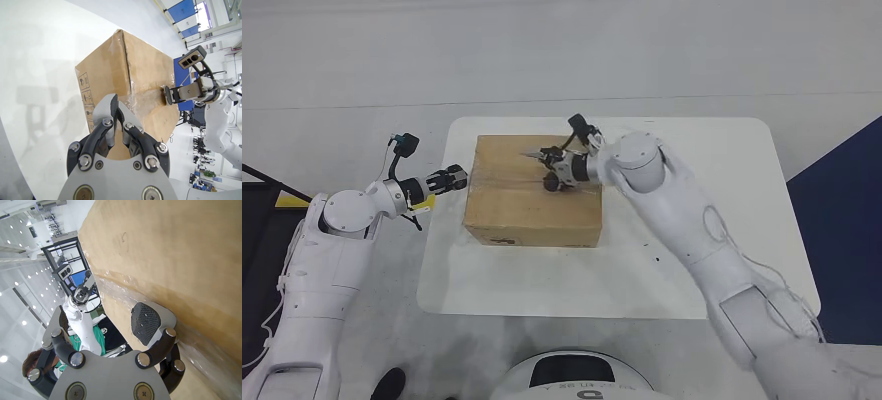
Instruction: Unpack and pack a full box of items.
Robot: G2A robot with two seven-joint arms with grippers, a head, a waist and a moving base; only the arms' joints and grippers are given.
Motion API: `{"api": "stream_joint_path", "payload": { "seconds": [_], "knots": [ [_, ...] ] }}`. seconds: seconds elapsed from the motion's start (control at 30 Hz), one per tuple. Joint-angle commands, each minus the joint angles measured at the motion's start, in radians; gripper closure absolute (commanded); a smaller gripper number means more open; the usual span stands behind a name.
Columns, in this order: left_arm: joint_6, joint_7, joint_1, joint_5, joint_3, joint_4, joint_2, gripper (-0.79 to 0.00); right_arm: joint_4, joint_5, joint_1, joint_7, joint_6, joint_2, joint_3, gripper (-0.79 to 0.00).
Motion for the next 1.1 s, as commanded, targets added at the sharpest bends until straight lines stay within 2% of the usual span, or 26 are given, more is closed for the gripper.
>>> {"api": "stream_joint_path", "payload": {
  "seconds": [0.0,0.13,0.27,0.47,0.5,0.53,0.57,0.6,0.83,1.07],
  "knots": [
    [0.0,0.0,0.0,0.0,0.0,0.0,0.0,0.0,-0.096,-0.021,-0.067,-0.011,0.022,0.023,0.065,-0.785],
    [0.0,0.0,0.0,0.0,0.0,0.0,0.0,0.0,-0.253,-0.052,-0.195,-0.047,0.053,0.06,0.183,-0.785],
    [0.0,0.0,0.0,0.0,0.0,0.0,0.0,0.0,-0.349,-0.053,-0.291,-0.085,0.063,0.083,0.278,-0.785],
    [0.0,0.0,0.0,0.0,0.0,0.0,0.0,0.0,-0.422,0.005,-0.401,-0.126,-0.009,0.103,0.41,-0.785],
    [0.0,0.0,0.0,0.0,0.0,0.0,0.0,-0.04,-0.428,0.018,-0.419,-0.134,-0.03,0.105,0.431,-0.785],
    [0.0,0.0,0.0,0.0,0.0,0.0,0.0,-0.274,-0.432,0.03,-0.435,-0.149,-0.052,0.107,0.453,-0.785],
    [0.0,0.0,0.0,0.0,0.0,0.0,0.0,-0.733,-0.438,0.042,-0.451,-0.158,-0.071,0.109,0.468,-0.785],
    [0.0,0.0,0.0,0.0,0.0,0.0,0.0,-0.785,-0.446,0.053,-0.466,-0.166,-0.096,0.11,0.482,-0.785],
    [0.006,0.023,0.007,-0.002,-0.004,-0.003,0.0,-0.785,-0.468,0.11,-0.541,-0.231,-0.225,0.114,0.535,-0.785],
    [0.005,0.047,0.029,-0.038,-0.087,0.024,0.016,-0.785,-0.447,0.124,-0.562,-0.238,-0.298,0.121,0.563,-0.785]
  ]
}}
